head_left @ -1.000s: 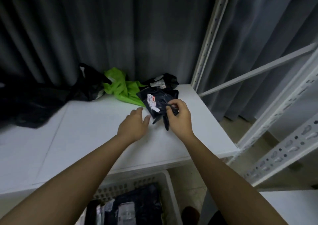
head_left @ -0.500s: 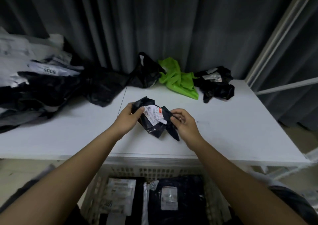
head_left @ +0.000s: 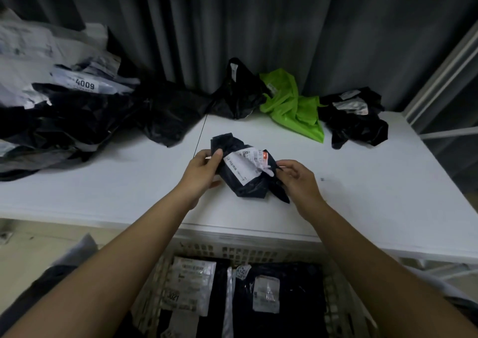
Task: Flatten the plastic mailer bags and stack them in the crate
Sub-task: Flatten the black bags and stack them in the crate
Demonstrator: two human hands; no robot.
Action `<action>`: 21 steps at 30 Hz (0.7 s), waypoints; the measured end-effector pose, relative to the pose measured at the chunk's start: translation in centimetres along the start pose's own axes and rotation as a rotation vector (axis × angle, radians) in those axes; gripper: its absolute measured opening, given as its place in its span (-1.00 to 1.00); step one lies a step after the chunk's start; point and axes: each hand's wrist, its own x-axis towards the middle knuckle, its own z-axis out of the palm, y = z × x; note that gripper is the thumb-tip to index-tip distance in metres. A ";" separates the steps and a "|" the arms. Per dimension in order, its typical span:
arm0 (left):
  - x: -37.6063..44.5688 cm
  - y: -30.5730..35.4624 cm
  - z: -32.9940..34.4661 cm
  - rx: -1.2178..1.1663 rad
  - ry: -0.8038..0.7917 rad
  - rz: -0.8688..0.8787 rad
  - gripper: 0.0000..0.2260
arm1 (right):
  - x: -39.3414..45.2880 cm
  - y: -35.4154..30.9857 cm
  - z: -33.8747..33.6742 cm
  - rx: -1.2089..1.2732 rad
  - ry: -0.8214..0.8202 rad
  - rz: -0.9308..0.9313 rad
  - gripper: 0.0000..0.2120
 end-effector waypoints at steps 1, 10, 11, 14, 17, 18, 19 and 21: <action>0.0 -0.2 0.1 0.009 -0.028 -0.033 -0.83 | 0.1 0.2 0.1 0.001 0.004 0.008 -0.90; -0.3 -1.0 1.6 0.037 0.007 -0.085 -0.86 | 0.3 0.4 -0.9 -0.058 0.072 -0.007 -0.86; -0.2 -1.1 1.5 0.046 0.019 -0.087 -0.86 | 0.3 0.3 -1.2 -0.077 0.080 -0.020 -0.86; 0.2 -1.3 1.2 0.060 0.032 -0.110 -0.85 | 0.6 0.0 -2.2 -0.153 0.117 -0.080 -0.90; 0.5 -1.6 1.0 0.081 0.042 -0.123 -0.84 | 0.6 -0.3 -3.1 -0.277 0.141 -0.202 -0.91; 0.6 -1.8 0.8 0.100 0.043 -0.118 -0.83 | 0.6 -0.4 -3.3 -0.339 0.144 -0.247 -0.90; 0.8 -1.9 0.8 0.129 0.040 -0.112 -0.83 | 0.5 -0.6 -3.6 -0.388 0.153 -0.288 -0.89; 1.0 -2.2 0.6 0.192 0.028 -0.119 -0.83 | 0.6 -0.7 -4.3 -0.478 0.173 -0.362 -0.91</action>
